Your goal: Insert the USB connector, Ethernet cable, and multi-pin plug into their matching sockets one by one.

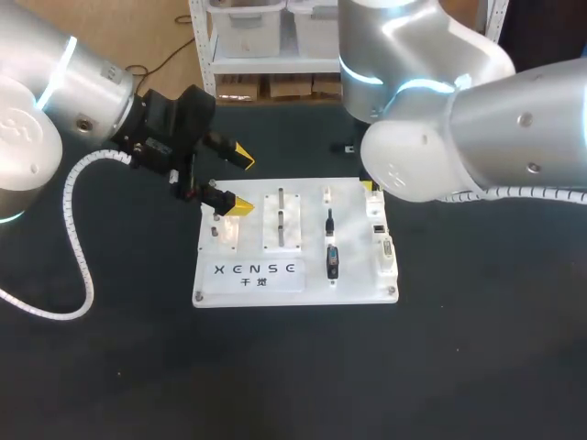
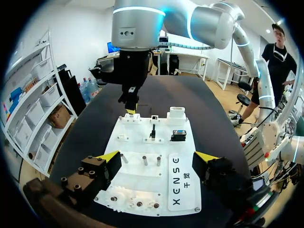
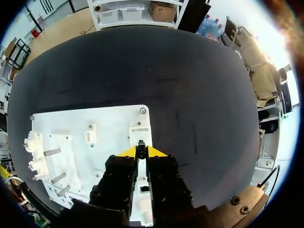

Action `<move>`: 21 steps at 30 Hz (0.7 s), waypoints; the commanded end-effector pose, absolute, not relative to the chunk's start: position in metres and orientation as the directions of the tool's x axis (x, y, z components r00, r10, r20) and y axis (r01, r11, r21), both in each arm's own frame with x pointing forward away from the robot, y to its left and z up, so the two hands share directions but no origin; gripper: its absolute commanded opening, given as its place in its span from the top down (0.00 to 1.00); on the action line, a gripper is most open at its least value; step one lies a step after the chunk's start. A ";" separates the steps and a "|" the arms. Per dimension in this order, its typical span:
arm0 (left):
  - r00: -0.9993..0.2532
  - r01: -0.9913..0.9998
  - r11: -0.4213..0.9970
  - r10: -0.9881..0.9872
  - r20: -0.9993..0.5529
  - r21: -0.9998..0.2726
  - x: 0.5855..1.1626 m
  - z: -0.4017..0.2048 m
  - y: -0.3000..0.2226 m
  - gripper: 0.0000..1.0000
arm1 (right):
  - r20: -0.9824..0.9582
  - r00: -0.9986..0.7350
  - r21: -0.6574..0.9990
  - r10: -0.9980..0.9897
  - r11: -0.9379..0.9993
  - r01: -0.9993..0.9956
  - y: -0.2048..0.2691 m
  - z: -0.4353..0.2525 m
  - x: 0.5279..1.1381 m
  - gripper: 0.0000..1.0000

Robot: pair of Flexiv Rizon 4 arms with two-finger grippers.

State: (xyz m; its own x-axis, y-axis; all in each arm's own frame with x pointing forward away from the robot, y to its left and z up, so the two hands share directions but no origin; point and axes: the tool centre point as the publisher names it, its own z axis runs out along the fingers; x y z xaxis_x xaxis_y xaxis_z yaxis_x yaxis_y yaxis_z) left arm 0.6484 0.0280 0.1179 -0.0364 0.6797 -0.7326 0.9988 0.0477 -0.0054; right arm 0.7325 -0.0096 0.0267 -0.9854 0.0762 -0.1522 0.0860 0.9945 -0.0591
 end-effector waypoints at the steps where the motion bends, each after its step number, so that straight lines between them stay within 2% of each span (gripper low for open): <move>1: -0.035 0.999 0.047 0.679 -0.733 -0.005 0.649 0.117 0.028 0.00 | -0.142 -0.987 -0.053 0.077 0.995 0.085 -0.015 0.018 0.732 1.00; 21: -0.035 0.999 0.047 0.679 -0.733 -0.005 0.649 0.117 0.028 0.00 | -0.145 -0.989 -0.032 0.010 0.999 0.014 -0.017 0.017 0.734 1.00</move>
State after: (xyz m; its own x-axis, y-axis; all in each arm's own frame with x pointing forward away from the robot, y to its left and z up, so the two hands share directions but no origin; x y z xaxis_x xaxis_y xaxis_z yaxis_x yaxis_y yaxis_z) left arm 0.6484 0.0280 0.1179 -0.0364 0.6797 -0.7326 0.9988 0.0477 -0.0054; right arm 0.7357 -0.0127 0.0260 -0.9902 0.0086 -0.1393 0.0136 0.9993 -0.0347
